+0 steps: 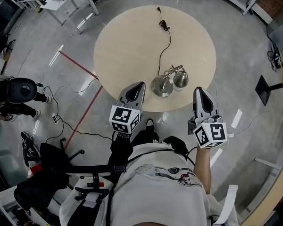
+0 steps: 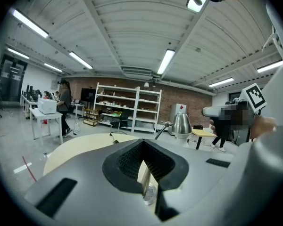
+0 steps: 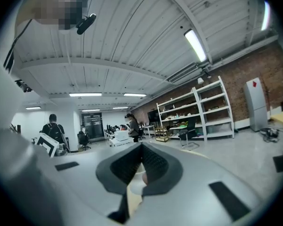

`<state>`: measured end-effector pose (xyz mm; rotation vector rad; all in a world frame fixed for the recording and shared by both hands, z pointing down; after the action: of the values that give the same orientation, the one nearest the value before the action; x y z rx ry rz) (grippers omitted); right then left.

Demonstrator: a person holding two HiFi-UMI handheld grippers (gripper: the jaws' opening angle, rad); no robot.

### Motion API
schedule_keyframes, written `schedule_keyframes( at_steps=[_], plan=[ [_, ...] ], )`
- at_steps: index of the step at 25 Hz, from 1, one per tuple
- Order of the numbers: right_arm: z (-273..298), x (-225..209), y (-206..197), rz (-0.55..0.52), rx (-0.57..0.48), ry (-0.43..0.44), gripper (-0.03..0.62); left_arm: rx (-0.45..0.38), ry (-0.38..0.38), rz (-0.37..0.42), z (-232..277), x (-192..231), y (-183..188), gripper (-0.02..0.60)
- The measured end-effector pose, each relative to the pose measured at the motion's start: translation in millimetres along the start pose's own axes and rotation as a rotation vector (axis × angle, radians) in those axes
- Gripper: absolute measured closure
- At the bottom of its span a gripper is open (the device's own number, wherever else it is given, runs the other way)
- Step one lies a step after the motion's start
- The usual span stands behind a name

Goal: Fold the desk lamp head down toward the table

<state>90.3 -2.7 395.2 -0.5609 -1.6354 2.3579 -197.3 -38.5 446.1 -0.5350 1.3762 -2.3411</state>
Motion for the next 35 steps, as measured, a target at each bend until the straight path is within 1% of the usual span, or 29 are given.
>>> schedule_keyframes(
  at_steps=[2, 5, 15, 26, 27, 28, 30, 34, 35],
  plan=[
    [6, 2, 4, -0.005, 0.006, -0.005, 0.594, 0.008, -0.008, -0.007, 7, 7, 2, 0.583],
    [12, 0, 7, -0.010, 0.018, 0.009, 0.594, 0.011, -0.013, -0.015, 15, 7, 4, 0.583],
    [40, -16, 32, -0.036, 0.002, 0.154, 0.594, 0.005, 0.038, -0.012, 35, -5, 23, 0.583],
    [66, -12, 40, -0.070, 0.034, 0.255, 0.592, 0.001, 0.063, -0.013, 43, -1, 36, 0.583],
    [68, -12, 39, -0.080, 0.041, 0.265, 0.580, 0.001, 0.064, -0.014, 44, 0, 36, 0.583],
    [70, -12, 39, -0.092, 0.051, 0.274, 0.548, 0.002, 0.066, -0.015, 45, 0, 36, 0.583],
    [74, -11, 38, -0.119, 0.077, 0.286, 0.507, 0.003, 0.067, -0.016, 46, 1, 36, 0.583],
    [80, -5, 32, -0.174, 0.169, 0.311, 0.371, 0.008, 0.066, -0.020, 47, 1, 36, 0.583],
    [82, -4, 30, -0.187, 0.195, 0.312, 0.354, 0.009, 0.064, -0.021, 47, 0, 36, 0.583]
  ],
)
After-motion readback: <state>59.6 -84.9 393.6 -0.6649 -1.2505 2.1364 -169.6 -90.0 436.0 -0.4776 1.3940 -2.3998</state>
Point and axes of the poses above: the fingertips, and each gripper's own axes: z forward along the fingers, x to its left, y out of its top, the point moved 10 cm from there along -z, backward along the fingers, and after that the axes turned 14 degrees about x, right-handed, at the moved point
